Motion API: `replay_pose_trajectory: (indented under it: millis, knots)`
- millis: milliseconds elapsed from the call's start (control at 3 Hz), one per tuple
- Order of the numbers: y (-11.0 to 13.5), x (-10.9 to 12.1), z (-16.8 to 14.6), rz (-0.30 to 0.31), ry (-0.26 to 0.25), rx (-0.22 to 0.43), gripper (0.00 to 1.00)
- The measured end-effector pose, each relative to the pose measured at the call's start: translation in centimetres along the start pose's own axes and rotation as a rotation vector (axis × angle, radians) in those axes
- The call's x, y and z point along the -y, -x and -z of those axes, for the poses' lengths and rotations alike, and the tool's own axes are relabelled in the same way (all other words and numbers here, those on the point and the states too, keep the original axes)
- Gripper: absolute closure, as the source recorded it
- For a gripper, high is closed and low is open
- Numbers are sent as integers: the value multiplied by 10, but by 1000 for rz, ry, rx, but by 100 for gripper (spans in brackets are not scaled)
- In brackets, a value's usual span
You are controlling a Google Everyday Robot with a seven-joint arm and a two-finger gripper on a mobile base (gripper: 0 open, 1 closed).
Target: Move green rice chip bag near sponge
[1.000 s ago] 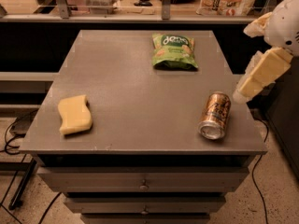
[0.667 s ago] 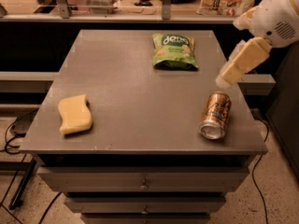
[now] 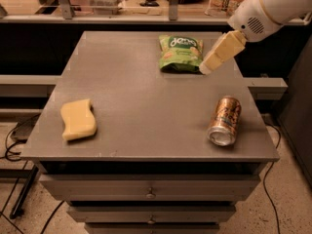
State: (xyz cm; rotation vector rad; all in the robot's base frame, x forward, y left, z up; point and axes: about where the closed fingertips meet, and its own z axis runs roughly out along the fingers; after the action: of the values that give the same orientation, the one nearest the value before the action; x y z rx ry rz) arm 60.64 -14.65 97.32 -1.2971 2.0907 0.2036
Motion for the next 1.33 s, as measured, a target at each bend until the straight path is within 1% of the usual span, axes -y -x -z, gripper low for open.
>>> replay_pose_trajectory:
  millis: [333, 667, 1000, 1333]
  knots:
    - [5, 24, -31, -64, -37, -6, 0]
    - [7, 53, -60, -110, -50, 4, 0]
    - [7, 54, -62, -119, -53, 9, 0]
    - [8, 57, -77, -173, -73, 43, 0]
